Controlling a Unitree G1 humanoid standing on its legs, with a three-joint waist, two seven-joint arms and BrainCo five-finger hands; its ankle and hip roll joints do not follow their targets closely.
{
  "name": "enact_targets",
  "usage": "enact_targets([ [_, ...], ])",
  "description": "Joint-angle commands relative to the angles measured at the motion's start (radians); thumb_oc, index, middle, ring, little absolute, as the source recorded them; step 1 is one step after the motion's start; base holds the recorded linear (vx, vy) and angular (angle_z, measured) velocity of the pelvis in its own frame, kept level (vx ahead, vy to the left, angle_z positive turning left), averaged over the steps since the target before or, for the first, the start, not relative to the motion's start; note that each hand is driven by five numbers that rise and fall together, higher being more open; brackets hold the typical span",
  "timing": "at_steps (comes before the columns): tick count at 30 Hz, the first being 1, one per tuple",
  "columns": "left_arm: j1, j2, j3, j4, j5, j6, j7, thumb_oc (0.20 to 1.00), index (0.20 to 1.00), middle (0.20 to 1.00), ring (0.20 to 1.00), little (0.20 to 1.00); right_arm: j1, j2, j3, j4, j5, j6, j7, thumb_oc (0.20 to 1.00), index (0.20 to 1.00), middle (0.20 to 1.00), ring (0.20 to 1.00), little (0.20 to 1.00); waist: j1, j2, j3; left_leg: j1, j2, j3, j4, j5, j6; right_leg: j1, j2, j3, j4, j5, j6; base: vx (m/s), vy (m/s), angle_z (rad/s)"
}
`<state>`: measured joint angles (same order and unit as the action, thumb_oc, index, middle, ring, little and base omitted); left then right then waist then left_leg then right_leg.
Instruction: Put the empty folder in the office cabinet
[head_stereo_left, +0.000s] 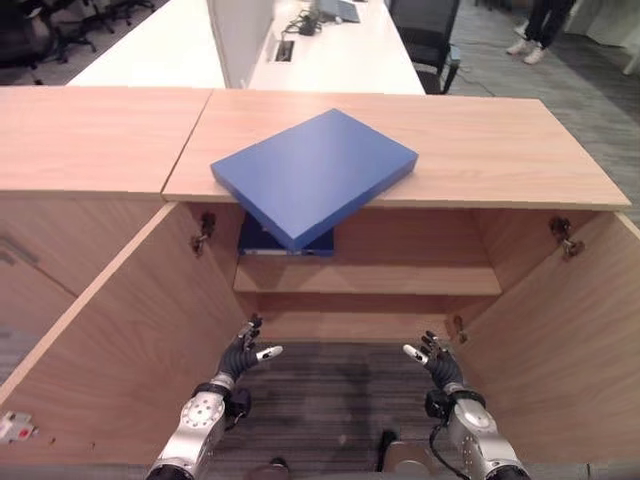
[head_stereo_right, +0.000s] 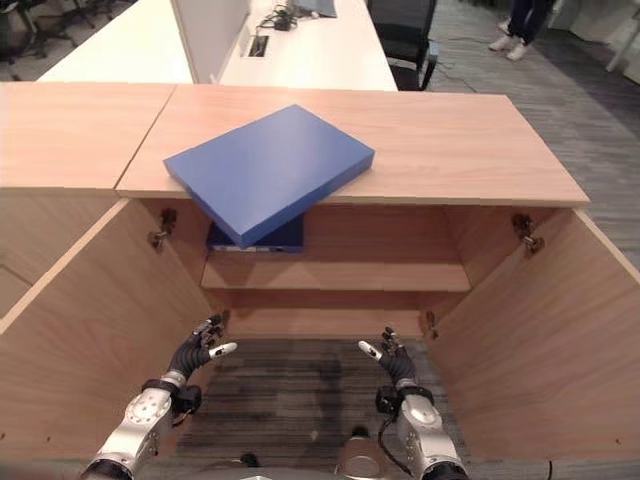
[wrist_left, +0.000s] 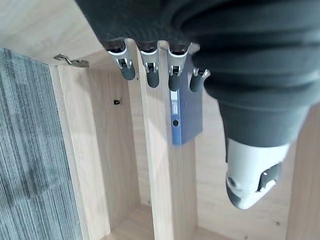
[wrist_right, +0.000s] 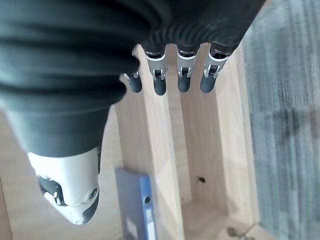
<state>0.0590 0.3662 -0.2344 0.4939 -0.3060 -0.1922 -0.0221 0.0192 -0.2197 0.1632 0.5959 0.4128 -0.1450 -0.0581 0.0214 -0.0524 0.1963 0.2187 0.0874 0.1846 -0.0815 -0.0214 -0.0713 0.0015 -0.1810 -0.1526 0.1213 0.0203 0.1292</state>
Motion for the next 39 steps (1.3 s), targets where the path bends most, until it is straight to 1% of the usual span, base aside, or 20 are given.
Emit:
enact_targets([
  [1, -0.033, -0.011, 0.002, -0.068, 0.016, -0.053, 0.011, 1.0, 1.0, 1.0, 1.0, 1.0, -0.039, -0.015, 0.001, -0.033, 0.037, -0.045, 0.004, 1.0, 1.0, 1.0, 1.0, 1.0, 0.008, 0.038, -0.005, -0.032, -0.05, -0.056, 0.023, -0.033, 0.059, 0.065, 0.009, 0.032, 0.043, -0.052, 0.057, 0.06, -0.089, -0.01],
  [5, -0.034, 0.002, -0.005, -0.107, 0.058, -0.062, 0.018, 1.0, 1.0, 1.0, 1.0, 1.0, -0.03, -0.023, -0.001, -0.051, 0.035, -0.046, 0.005, 1.0, 1.0, 1.0, 1.0, 1.0, 0.005, 0.033, -0.007, -0.023, -0.042, -0.062, 0.023, -0.031, 0.052, 0.085, 0.01, 0.021, 0.022, -0.058, 0.053, 0.03, -0.066, -0.03],
  [10, -0.048, 0.01, 0.008, -0.183, 0.116, -0.086, 0.067, 1.0, 1.0, 1.0, 1.0, 1.0, -0.013, -0.025, -0.003, -0.053, 0.033, -0.052, 0.004, 1.0, 1.0, 1.0, 1.0, 1.0, -0.001, 0.026, -0.009, -0.014, -0.033, -0.076, 0.015, -0.027, 0.04, 0.107, 0.016, 0.005, -0.003, -0.063, 0.046, 0.01, -0.064, 0.07],
  [11, -0.055, 0.015, 0.018, -0.222, 0.169, -0.101, 0.111, 1.0, 1.0, 1.0, 1.0, 1.0, -0.005, -0.024, -0.005, -0.053, 0.028, -0.06, -0.004, 1.0, 1.0, 1.0, 1.0, 1.0, 0.0, 0.024, -0.01, -0.013, -0.028, -0.081, 0.013, -0.025, 0.036, 0.114, 0.018, -0.003, -0.012, -0.067, 0.044, -0.01, -0.156, 0.05],
  [12, -0.076, 0.028, 0.053, -0.323, 0.313, -0.129, 0.247, 1.0, 1.0, 1.0, 1.0, 1.0, 0.01, -0.018, 0.002, -0.062, 0.022, -0.087, -0.024, 1.0, 1.0, 1.0, 1.0, 1.0, 0.005, 0.018, -0.013, -0.014, -0.019, -0.085, 0.009, -0.019, 0.026, 0.126, 0.024, -0.013, -0.026, -0.073, 0.041, -0.02, -0.136, 0.08],
  [13, -0.074, 0.027, 0.053, -0.326, 0.316, -0.127, 0.25, 1.0, 1.0, 1.0, 1.0, 1.0, 0.011, -0.017, 0.003, -0.062, 0.022, -0.088, -0.025, 1.0, 1.0, 1.0, 1.0, 1.0, 0.004, 0.018, -0.013, -0.013, -0.019, -0.085, 0.009, -0.019, 0.026, 0.127, 0.024, -0.014, -0.026, -0.073, 0.04, -0.01, -0.114, 0.12],
  [16, -0.093, 0.052, 0.073, -0.384, 0.465, -0.146, 0.374, 1.0, 1.0, 1.0, 1.0, 1.0, 0.026, -0.017, 0.015, -0.069, 0.017, -0.111, -0.04, 1.0, 1.0, 1.0, 1.0, 1.0, 0.006, 0.015, -0.018, -0.012, -0.012, -0.085, 0.006, -0.016, 0.018, 0.136, 0.027, -0.021, -0.038, -0.075, 0.038, 0.0, -0.048, 0.1],
  [20, -0.111, 0.073, 0.111, -0.441, 0.589, -0.151, 0.517, 1.0, 1.0, 1.0, 1.0, 1.0, 0.043, -0.021, 0.029, -0.067, 0.022, -0.122, -0.047, 1.0, 1.0, 1.0, 1.0, 1.0, 0.006, 0.012, -0.025, -0.007, -0.007, -0.083, 0.004, -0.014, 0.01, 0.148, 0.031, -0.03, -0.052, -0.076, 0.036, 0.01, -0.049, 0.02],
  [23, -0.121, 0.112, 0.148, -0.465, 0.721, -0.137, 0.635, 1.0, 1.0, 1.0, 1.0, 1.0, 0.056, -0.024, 0.034, -0.072, 0.027, -0.13, -0.047, 1.0, 1.0, 1.0, 1.0, 1.0, 0.006, 0.013, -0.031, -0.003, -0.004, -0.08, 0.002, -0.012, 0.003, 0.156, 0.035, -0.032, -0.063, -0.074, 0.035, 0.02, -0.041, 0.0],
  [25, -0.123, 0.127, 0.171, -0.479, 0.776, -0.127, 0.693, 1.0, 1.0, 1.0, 1.0, 1.0, 0.061, -0.026, 0.036, -0.074, 0.029, -0.133, -0.05, 1.0, 1.0, 1.0, 1.0, 1.0, 0.003, 0.013, -0.034, 0.001, -0.001, -0.078, 0.001, -0.012, 0.0, 0.16, 0.036, -0.034, -0.068, -0.073, 0.035, 0.01, -0.017, 0.0],
  [26, -0.122, 0.127, 0.171, -0.479, 0.777, -0.127, 0.693, 1.0, 1.0, 1.0, 1.0, 1.0, 0.061, -0.026, 0.037, -0.074, 0.029, -0.133, -0.05, 1.0, 1.0, 1.0, 1.0, 1.0, 0.002, 0.013, -0.034, 0.001, -0.001, -0.078, 0.001, -0.012, 0.0, 0.161, 0.036, -0.034, -0.068, -0.073, 0.035, 0.0, 0.0, 0.0],
  [28, -0.126, 0.147, 0.213, -0.508, 0.855, -0.105, 0.781, 1.0, 1.0, 1.0, 1.0, 1.0, 0.073, -0.028, 0.037, -0.077, 0.028, -0.141, -0.054, 1.0, 1.0, 1.0, 1.0, 1.0, 0.001, 0.017, -0.038, 0.005, 0.003, -0.076, -0.002, -0.009, -0.004, 0.166, 0.038, -0.036, -0.074, -0.072, 0.034, 0.01, -0.018, 0.0],
  [31, -0.123, 0.162, 0.225, -0.534, 0.905, -0.103, 0.812, 1.0, 1.0, 1.0, 1.0, 1.0, 0.077, -0.026, 0.037, -0.069, 0.03, -0.144, -0.054, 1.0, 1.0, 1.0, 1.0, 1.0, -0.001, 0.02, -0.042, 0.005, 0.005, -0.073, -0.005, -0.008, -0.01, 0.171, 0.04, -0.039, -0.086, -0.068, 0.034, 0.03, -0.032, -0.01],
  [39, -0.115, 0.217, 0.222, -0.536, 0.968, -0.092, 0.819, 1.0, 1.0, 1.0, 1.0, 1.0, 0.084, -0.028, 0.041, -0.076, 0.033, -0.147, -0.05, 1.0, 1.0, 1.0, 1.0, 1.0, -0.004, 0.027, -0.035, 0.015, 0.014, -0.073, 0.001, -0.014, -0.015, 0.167, 0.047, -0.036, -0.072, -0.081, 0.03, 0.01, -0.005, 0.0],
])
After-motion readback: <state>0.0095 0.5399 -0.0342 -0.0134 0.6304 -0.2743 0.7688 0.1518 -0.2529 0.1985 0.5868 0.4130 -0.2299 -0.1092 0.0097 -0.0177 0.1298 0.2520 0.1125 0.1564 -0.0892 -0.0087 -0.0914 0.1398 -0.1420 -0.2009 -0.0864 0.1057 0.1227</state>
